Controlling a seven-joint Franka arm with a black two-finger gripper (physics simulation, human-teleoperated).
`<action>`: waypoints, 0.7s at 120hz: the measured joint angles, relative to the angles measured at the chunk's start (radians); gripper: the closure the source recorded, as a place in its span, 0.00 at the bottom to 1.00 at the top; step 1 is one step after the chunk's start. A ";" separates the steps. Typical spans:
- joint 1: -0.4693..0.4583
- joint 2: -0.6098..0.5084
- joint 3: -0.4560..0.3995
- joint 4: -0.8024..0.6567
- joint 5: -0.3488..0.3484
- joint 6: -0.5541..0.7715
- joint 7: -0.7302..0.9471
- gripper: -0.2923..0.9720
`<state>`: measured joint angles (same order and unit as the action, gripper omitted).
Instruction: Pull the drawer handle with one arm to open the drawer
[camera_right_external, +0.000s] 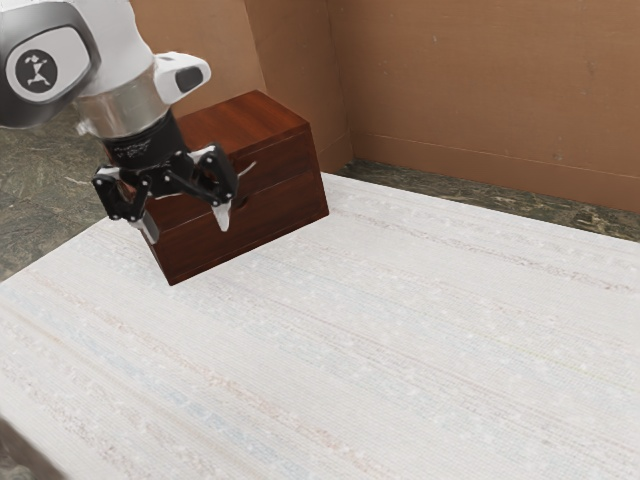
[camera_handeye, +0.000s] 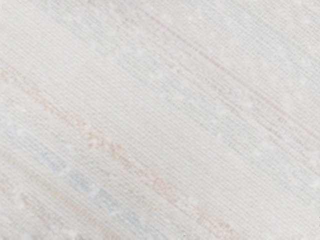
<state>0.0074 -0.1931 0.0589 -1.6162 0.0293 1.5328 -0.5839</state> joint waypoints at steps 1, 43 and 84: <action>0.001 0.000 -0.001 -0.002 -0.002 -0.004 -0.014 0.26; -0.010 0.142 -0.126 0.091 0.006 -0.092 -0.444 0.24; 0.162 0.523 -0.211 0.396 0.188 0.053 -0.208 0.23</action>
<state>0.1692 0.3299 -0.1517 -1.2203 0.2176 1.5855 -0.7919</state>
